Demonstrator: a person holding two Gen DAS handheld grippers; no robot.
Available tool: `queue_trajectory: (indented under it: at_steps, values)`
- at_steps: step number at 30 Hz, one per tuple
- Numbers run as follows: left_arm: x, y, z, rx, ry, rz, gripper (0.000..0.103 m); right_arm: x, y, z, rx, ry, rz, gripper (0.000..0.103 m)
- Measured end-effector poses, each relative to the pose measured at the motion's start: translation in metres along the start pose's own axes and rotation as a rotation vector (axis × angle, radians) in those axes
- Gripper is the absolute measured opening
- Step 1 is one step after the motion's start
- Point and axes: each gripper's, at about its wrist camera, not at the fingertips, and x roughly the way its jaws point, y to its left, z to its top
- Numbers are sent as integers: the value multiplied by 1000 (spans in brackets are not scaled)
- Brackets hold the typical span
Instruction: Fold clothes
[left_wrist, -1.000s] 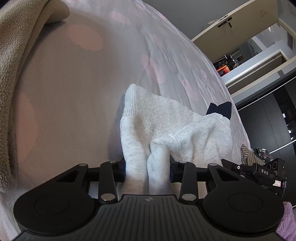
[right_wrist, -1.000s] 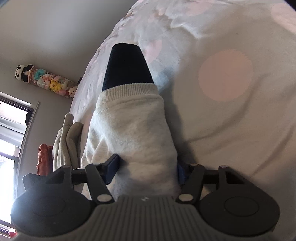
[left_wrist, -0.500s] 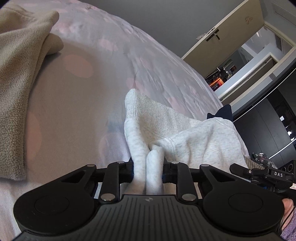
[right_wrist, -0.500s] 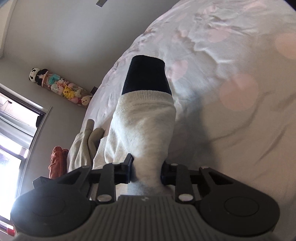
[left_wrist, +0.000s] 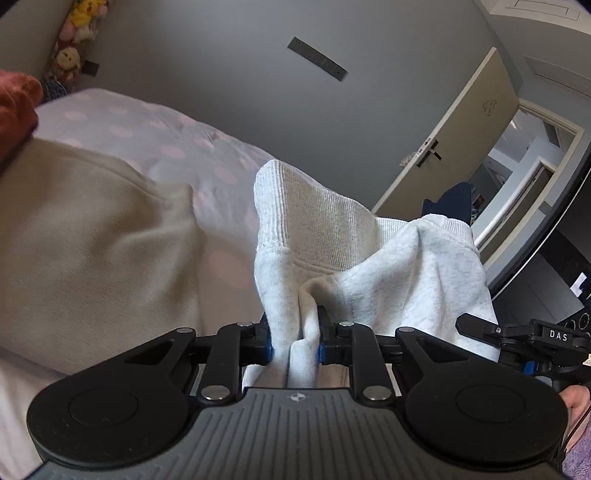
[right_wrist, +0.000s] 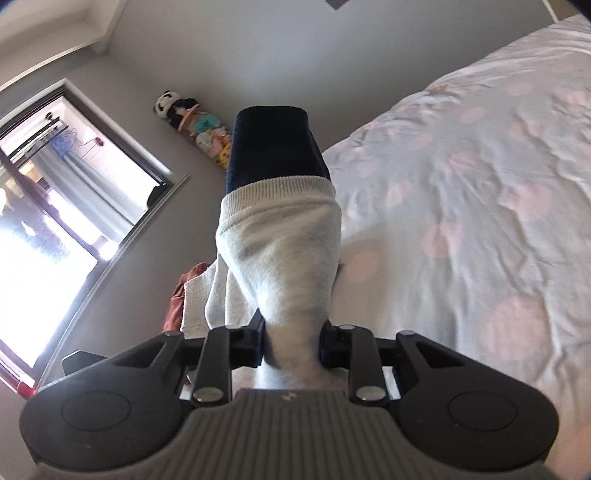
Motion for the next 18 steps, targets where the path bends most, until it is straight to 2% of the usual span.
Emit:
queue_trajectory:
  at_steps: [4, 8, 13, 18]
  values:
    - [-44, 23, 48, 48, -52, 106, 17, 55, 39, 6, -7, 26, 99, 29]
    - [-66, 48, 94, 95, -72, 199, 17, 115, 71, 12, -12, 46, 183, 28]
    - [-63, 78, 142, 119, -63, 271, 17, 175, 90, 24, 32, 89, 233, 28]
    - [-32, 106, 158, 131, -4, 312, 17, 223, 85, 28, 68, 128, 205, 28]
